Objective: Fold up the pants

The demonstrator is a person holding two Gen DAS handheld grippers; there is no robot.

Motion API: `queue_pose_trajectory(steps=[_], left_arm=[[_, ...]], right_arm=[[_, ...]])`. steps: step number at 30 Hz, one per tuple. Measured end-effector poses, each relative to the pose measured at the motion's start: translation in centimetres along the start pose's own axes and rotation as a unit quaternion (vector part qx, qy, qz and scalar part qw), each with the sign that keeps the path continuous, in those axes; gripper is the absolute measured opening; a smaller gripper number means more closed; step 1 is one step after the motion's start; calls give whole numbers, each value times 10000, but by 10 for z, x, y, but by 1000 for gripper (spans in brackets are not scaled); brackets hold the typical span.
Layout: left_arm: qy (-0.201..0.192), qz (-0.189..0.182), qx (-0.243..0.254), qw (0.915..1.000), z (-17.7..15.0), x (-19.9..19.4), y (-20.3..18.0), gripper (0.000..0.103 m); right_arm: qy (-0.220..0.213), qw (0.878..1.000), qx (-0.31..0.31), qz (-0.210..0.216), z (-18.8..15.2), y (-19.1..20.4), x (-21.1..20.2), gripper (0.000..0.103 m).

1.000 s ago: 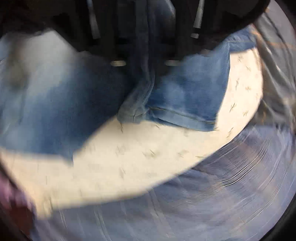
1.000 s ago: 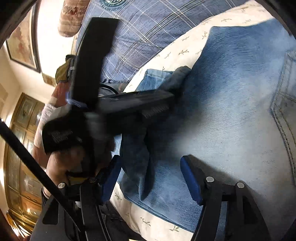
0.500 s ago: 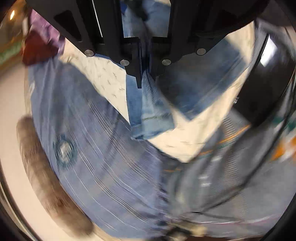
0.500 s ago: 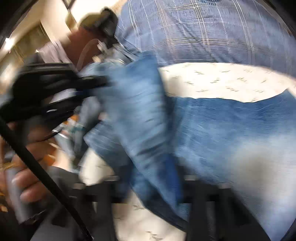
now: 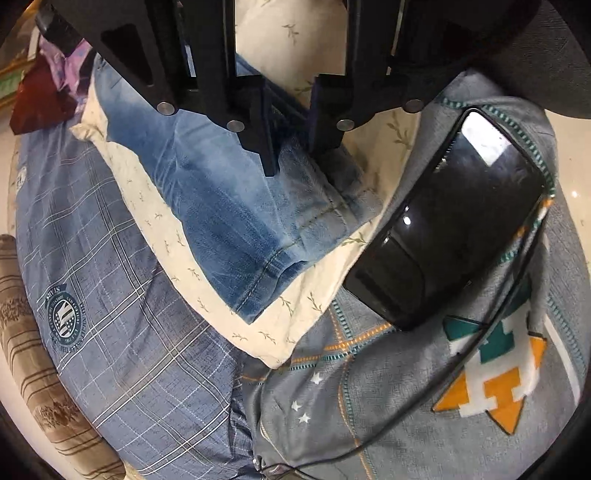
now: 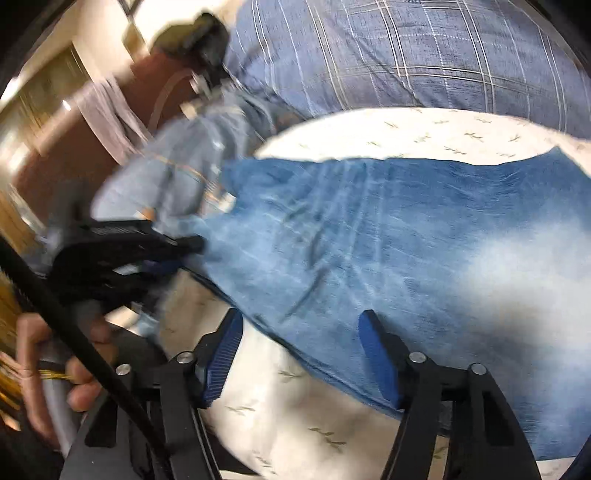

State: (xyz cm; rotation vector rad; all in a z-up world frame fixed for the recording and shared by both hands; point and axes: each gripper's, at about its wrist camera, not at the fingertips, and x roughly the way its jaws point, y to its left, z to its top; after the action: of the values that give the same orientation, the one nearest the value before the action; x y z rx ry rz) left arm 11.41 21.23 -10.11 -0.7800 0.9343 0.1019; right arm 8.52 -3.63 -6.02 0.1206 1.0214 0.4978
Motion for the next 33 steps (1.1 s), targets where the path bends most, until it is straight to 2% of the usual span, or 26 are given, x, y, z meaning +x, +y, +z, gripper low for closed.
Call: queue_pose_trajectory(steps=[1, 3, 5, 7, 9, 10, 12, 13, 14, 17, 20, 22, 24, 25, 27, 30, 31, 33], left_arm=[[-98, 94, 119, 9998, -1, -6, -5, 12], [-274, 340, 347, 9984, -11, -17, -12, 12], [-72, 715, 425, 9965, -15, -6, -14, 16], [22, 754, 394, 9964, -15, -6, -14, 17], [-457, 742, 617, 9943, -16, -27, -24, 23], [-848, 787, 795, 9901, -20, -41, -32, 27], [-1642, 846, 1099, 9766, -33, -68, -48, 29], [-1971, 755, 1330, 9684, -41, -79, -59, 36], [-2113, 666, 1615, 9617, -51, -85, -73, 44], [-1837, 309, 2550, 9488, -81, -84, -123, 48], [-1199, -407, 3376, 9327, -118, -72, -177, 53], [-879, -798, 3922, 9122, -147, -64, -216, 53], [-719, -960, 4357, 8921, -169, -58, -244, 54], [-570, -1088, 4684, 8749, -188, -52, -262, 57], [-342, -1264, 5091, 8507, -210, -41, -282, 59], [-11, -1448, 5847, 7982, -253, -19, -304, 60], [83, -1437, 6122, 7775, -269, -12, -309, 60], [327, -1485, 6609, 7349, -293, 0, -316, 60]], right_arm=[[103, 9999, -21, -69, -1, -1, 3, 53], [206, 9997, 90, -26, -3, -4, 2, 52], [312, 9993, 178, 117, -4, -10, -1, 53], [346, 9988, 287, 211, -6, -16, -11, 54], [246, 9970, 613, 404, -9, -31, -35, 55], [145, 9956, 813, 453, -12, -40, -51, 60], [-101, 9923, 1129, 493, -12, -62, -82, 71], [-258, 9896, 1319, 513, -12, -76, -98, 74], [-449, 9864, 1495, 517, -13, -90, -117, 75], [-964, 9793, 1730, 407, -19, -126, -161, 76], [-1343, 9700, 2025, 41, -25, -165, -195, 78], [-1407, 9633, 2284, -105, -31, -191, -211, 78], [-1422, 9532, 2626, -481, -44, -222, -232, 78], [-1443, 9488, 2744, -604, -51, -234, -238, 78], [-1488, 9359, 3092, -798, -69, -262, -252, 78], [-1392, 9167, 3651, -838, -100, -302, -260, 75], [-1323, 9140, 3739, -855, -106, -309, -259, 75], [-1078, 9168, 3766, -782, -116, -320, -246, 73]])
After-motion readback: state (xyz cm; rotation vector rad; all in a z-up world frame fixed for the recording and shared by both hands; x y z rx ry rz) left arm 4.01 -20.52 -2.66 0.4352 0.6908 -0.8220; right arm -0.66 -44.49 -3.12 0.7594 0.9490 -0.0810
